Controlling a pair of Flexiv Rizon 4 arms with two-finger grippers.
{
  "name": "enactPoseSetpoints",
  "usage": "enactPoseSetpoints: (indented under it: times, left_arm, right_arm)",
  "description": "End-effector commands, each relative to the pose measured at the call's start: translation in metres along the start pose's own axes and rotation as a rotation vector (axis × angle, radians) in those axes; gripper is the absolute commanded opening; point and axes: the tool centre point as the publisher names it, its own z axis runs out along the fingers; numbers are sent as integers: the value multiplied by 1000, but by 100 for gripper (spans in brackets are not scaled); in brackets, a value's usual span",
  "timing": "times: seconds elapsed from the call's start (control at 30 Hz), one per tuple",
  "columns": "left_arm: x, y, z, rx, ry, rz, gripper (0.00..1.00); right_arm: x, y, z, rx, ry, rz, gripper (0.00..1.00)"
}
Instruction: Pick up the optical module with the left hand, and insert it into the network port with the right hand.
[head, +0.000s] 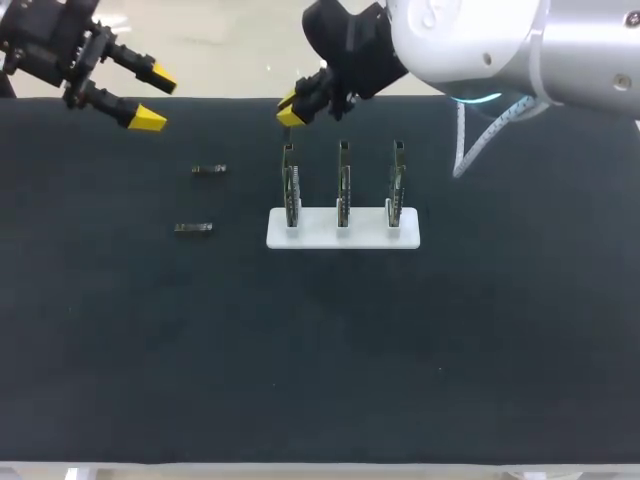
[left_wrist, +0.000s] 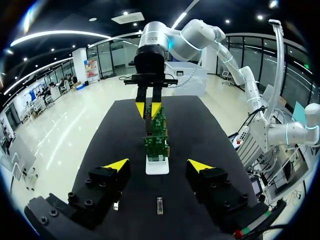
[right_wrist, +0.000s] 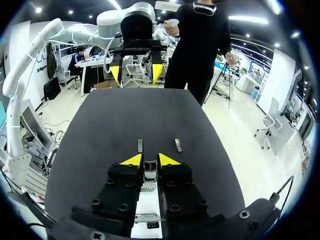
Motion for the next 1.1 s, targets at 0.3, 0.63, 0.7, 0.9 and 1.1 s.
enactPoseSetpoints:
  times: [0.3, 0.63, 0.7, 0.9, 1.1]
  left_arm:
    - [0, 0, 0, -1, 3, -1, 100]
    - [0, 0, 0, -1, 3, -1, 100]
    - [0, 0, 0, -1, 3, -1, 100]
    - [0, 0, 0, -1, 3, -1, 100]
    - [0, 0, 0, -1, 3, -1, 100]
  right_arm:
    - [2, 1, 2, -6, -7, 6, 0]
    - [3, 3, 2, -10, -11, 6, 0]
    - [4, 2, 3, -9, -12, 5, 0]
    - [6, 1, 4, -8, -12, 2, 0]
    - [4, 2, 1, -11, -4, 3, 0]
